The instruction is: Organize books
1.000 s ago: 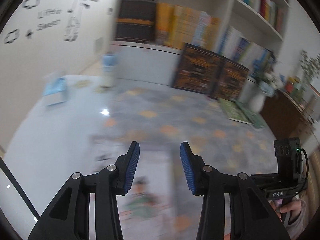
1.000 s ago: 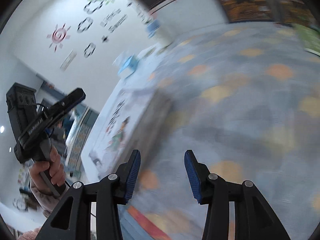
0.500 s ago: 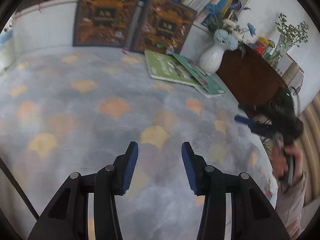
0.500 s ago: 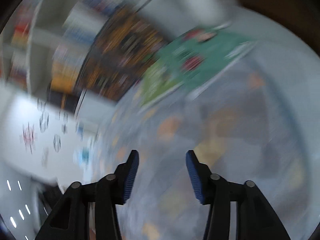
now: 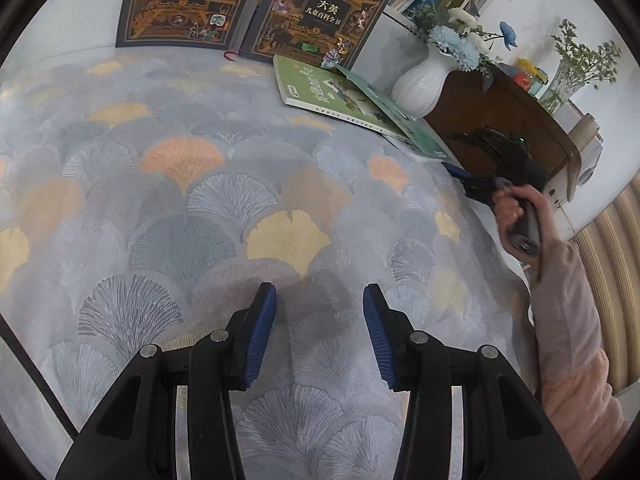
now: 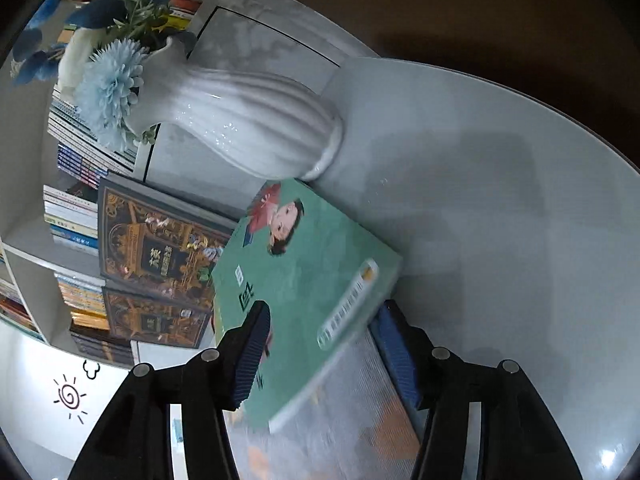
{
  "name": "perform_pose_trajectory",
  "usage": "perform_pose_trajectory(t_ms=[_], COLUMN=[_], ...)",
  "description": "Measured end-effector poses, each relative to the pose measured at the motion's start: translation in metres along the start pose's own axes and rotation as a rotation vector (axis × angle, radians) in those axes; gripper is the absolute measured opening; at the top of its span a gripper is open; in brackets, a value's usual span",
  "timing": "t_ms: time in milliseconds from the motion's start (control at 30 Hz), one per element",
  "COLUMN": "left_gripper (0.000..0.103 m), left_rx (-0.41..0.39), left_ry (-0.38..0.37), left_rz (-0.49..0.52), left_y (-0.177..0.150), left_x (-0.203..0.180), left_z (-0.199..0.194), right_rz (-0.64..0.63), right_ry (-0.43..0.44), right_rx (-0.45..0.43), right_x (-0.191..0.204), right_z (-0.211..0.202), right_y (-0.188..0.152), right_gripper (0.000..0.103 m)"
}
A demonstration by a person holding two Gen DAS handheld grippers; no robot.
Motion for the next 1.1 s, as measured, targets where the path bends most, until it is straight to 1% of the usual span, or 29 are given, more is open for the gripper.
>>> perform_pose_trajectory(t_ms=[67,133,167,200,267,300,367,400,467,533,600,667,733,800,833,867,967,1000,1033,1067,1100], left_gripper=[0.043,0.043,0.043,0.043,0.043,0.043,0.043,0.043,0.043,0.043,0.043,0.043,0.043,0.043,0.043,0.043,0.043,0.043,0.043,0.045,0.047], left_rx=[-0.003,-0.006,-0.007,-0.010,-0.013,-0.014,-0.016,-0.017,-0.020,-0.020,-0.019,-0.017,-0.020,-0.031,-0.038,-0.046,-0.081,-0.100,-0.130,-0.152,-0.170], left_ry=[-0.003,-0.004,-0.007,-0.013,-0.022,-0.025,-0.026,-0.023,-0.006,0.007,0.014,0.017,0.030,0.059,0.068,0.072,0.072,0.084,0.103,0.114,0.127], left_rz=[0.006,0.014,0.016,0.014,0.009,0.007,0.005,0.009,0.030,0.041,0.043,0.033,0.027,0.026,0.022,0.012,-0.013,-0.015,-0.010,0.000,0.011], left_y=[-0.001,0.001,0.004,0.003,0.005,0.005,0.005,0.005,0.005,0.005,0.005,0.005,0.005,0.005,0.006,0.007,0.007,0.007,0.005,0.002,-0.003], left_x=[0.001,0.000,-0.001,0.000,0.002,0.002,0.002,0.001,-0.002,-0.005,-0.005,-0.005,-0.004,-0.004,-0.004,-0.002,0.003,0.004,0.004,0.004,0.004], left_z=[0.000,0.002,0.006,0.006,0.007,0.007,0.007,0.007,0.008,0.009,0.010,0.009,0.007,0.002,-0.002,-0.008,-0.034,-0.044,-0.060,-0.071,-0.081], right_rz=[0.003,-0.006,-0.006,0.004,0.016,0.005,-0.051,-0.094,-0.177,-0.286,-0.393,-0.481,-0.533,-0.571,-0.565,-0.547,-0.474,-0.443,-0.427,-0.406,-0.403], right_ry=[-0.011,-0.022,0.002,0.055,0.108,0.118,0.088,0.091,0.066,0.020,-0.025,-0.058,-0.060,-0.055,-0.039,-0.025,0.029,0.055,0.068,0.085,0.085], right_rx=[-0.035,-0.094,-0.119,-0.142,-0.163,-0.159,-0.147,-0.152,-0.156,-0.151,-0.146,-0.151,-0.155,-0.151,-0.149,-0.152,-0.136,-0.126,-0.115,-0.098,-0.077], right_x=[-0.001,-0.001,-0.004,-0.009,-0.015,-0.014,-0.003,0.007,0.025,0.049,0.073,0.094,0.106,0.113,0.114,0.112,0.101,0.096,0.093,0.091,0.092], right_z=[0.003,0.002,0.004,0.003,0.000,0.000,0.003,0.002,0.001,-0.002,-0.007,-0.017,-0.030,-0.046,-0.058,-0.067,-0.099,-0.110,-0.116,-0.122,-0.123], right_y=[0.002,0.001,-0.001,-0.003,-0.004,-0.003,-0.004,-0.007,-0.014,-0.031,-0.056,-0.089,-0.121,-0.155,-0.176,-0.191,-0.248,-0.277,-0.296,-0.324,-0.349], right_gripper=[0.054,0.047,0.041,0.036,0.032,0.023,0.011,0.008,0.007,0.007,0.007,0.008,0.010,0.013,0.013,0.014,0.014,0.014,0.014,0.014,0.015])
Point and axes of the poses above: each gripper's, at about its wrist camera, not at the fingertips, and z roughly the way its jaws point, x to its left, y to its top, the point moved 2 cm from there along z, roughly the way its jaws point, and after that the axes turned 3 degrees about y, right-handed, at the moved point
